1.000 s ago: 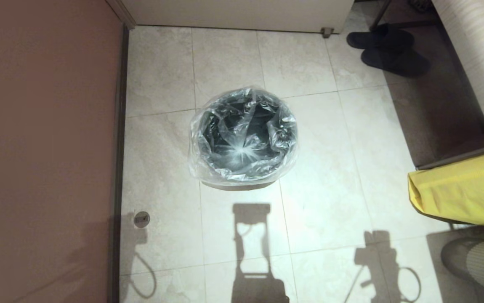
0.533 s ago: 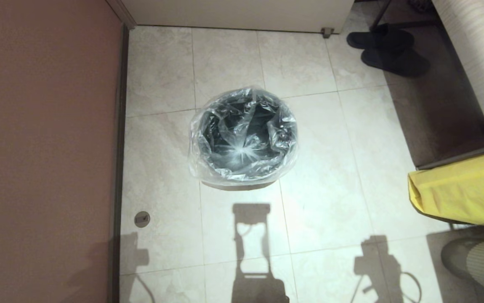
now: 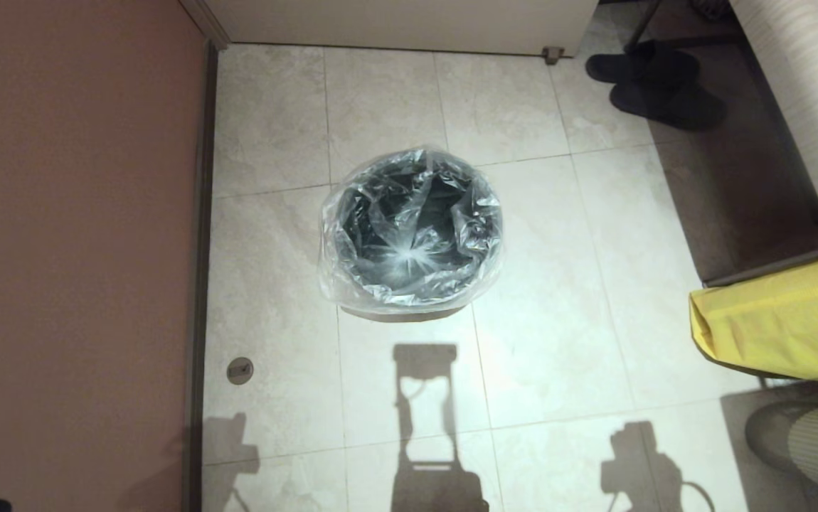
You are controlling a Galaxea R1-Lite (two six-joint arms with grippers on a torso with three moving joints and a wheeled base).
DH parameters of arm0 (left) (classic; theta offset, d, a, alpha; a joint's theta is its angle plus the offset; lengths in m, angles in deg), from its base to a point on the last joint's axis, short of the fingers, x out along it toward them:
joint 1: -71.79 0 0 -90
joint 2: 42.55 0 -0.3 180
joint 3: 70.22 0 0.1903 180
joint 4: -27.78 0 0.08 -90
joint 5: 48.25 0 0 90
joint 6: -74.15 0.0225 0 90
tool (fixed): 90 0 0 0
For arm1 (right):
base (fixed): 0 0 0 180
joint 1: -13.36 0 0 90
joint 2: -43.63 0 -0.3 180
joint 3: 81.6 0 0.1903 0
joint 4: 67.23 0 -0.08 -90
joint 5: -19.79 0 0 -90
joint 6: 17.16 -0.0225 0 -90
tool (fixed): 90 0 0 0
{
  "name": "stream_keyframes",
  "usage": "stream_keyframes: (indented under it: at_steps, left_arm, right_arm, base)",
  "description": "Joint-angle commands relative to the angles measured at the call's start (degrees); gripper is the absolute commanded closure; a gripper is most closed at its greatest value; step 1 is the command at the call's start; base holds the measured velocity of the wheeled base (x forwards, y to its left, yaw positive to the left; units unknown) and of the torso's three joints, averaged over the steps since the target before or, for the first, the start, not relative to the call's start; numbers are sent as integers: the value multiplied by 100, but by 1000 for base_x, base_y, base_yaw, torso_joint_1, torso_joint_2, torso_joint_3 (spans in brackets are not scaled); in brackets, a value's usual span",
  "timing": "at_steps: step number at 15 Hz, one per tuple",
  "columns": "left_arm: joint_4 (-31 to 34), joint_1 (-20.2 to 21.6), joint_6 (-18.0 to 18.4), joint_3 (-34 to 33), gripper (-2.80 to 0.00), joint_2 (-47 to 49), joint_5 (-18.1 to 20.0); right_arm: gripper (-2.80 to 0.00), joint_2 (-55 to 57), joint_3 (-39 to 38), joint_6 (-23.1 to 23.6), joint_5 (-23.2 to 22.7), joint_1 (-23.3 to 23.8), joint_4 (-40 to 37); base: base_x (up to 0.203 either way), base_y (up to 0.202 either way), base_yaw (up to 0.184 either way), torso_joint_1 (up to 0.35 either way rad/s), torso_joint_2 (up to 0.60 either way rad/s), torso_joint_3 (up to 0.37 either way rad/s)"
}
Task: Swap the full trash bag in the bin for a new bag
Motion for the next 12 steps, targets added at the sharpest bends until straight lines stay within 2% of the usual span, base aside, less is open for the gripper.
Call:
stream_keyframes:
  at_steps: [1, 3, 5, 9, 12]
  left_arm:
    - [131, 24, 8, -10, 0, -271, 55]
    - [512, 29, 22, -14, 0, -680, 110]
    - [698, 30, 49, -91, 0, -969, 128]
    - [573, 30, 325, -345, 0, -969, -13]
    - [193, 30, 625, -691, 0, -969, -157]
  right_arm:
    - [0, -628, -377, 68, 9, -42, 2]
    - [0, -909, -698, 274, 164, -44, 71]
    - [0, -909, -928, 349, 456, -45, 677]
    - [0, -909, -1377, 345, 1030, -45, 1724]
    - [0, -909, -1706, 368, 1151, -45, 2163]
  base:
    - [0, 0, 0, 0, 0, 0]
    - [0, 0, 0, 0, 0, 0]
    - [0, 0, 0, 0, 0, 0]
    - [0, 0, 0, 0, 0, 0]
    - [0, 0, 0, 0, 0, 0]
